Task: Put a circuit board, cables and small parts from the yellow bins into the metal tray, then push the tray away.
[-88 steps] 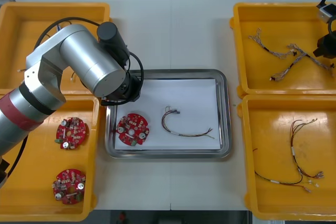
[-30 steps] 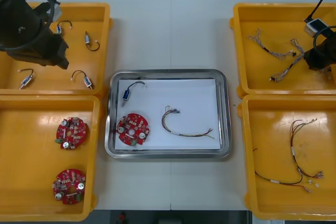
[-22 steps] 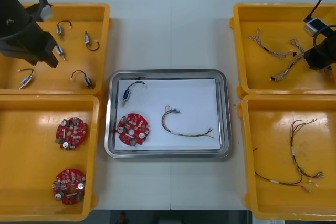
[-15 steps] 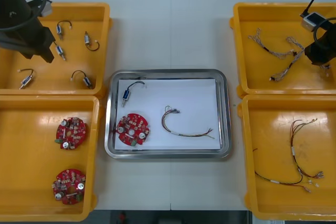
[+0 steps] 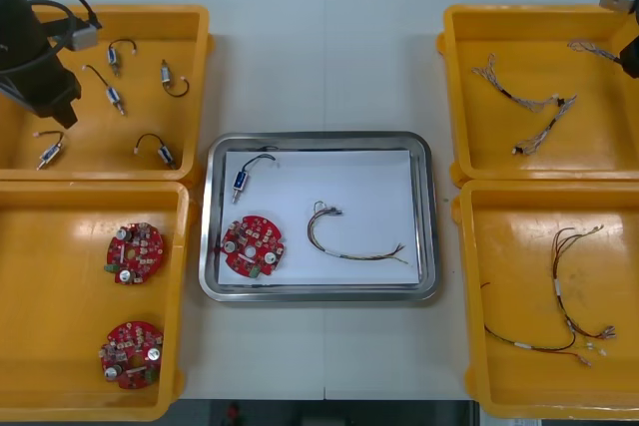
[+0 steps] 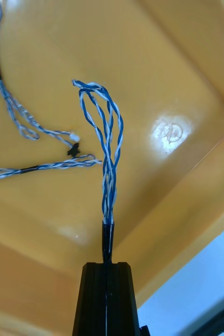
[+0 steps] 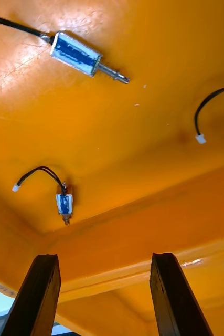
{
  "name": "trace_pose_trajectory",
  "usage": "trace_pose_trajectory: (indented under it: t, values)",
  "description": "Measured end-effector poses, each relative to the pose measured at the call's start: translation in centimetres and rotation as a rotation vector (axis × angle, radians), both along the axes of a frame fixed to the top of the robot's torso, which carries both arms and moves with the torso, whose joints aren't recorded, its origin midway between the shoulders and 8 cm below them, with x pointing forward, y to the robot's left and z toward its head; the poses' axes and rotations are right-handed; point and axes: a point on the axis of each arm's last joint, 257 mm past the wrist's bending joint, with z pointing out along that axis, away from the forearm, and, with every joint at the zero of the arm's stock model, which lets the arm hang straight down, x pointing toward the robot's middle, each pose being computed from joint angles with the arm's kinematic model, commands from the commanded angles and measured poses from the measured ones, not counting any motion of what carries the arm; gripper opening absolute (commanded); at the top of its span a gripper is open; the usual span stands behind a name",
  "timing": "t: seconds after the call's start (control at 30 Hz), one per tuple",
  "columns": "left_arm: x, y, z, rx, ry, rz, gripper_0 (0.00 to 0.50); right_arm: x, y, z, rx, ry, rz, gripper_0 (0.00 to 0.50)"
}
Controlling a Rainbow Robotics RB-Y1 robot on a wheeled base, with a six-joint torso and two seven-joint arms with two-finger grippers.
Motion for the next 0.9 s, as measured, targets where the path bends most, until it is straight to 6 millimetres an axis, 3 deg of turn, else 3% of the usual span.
trace_pose_trajectory:
  t: [0.3, 0.63, 0.73, 0.9]
  values:
    - [1.0, 1.8, -1.6, -0.03, -0.025, 0.062, 0.5, -4.2, 1.7, 3.4, 0.01, 0.069, 0.029, 0.0]
    - [2.1, 3.3, -3.6, -0.001, -0.049, 0.082, 0.5, -3.8, 3.8, 9.7, -0.105, -0.15, 0.106, 0.0]
    - [1.9, 3.8, -4.6, 0.025, -0.036, 0.081, 0.5, -4.2, 5.6, 10.2, -0.116, -0.197, 0.171, 0.0]
    - [2.0, 4.6, -5.3, 0.024, -0.039, 0.103, 0.5, -5.3, 8.9, 9.2, -0.075, -0.226, 0.256, 0.0]
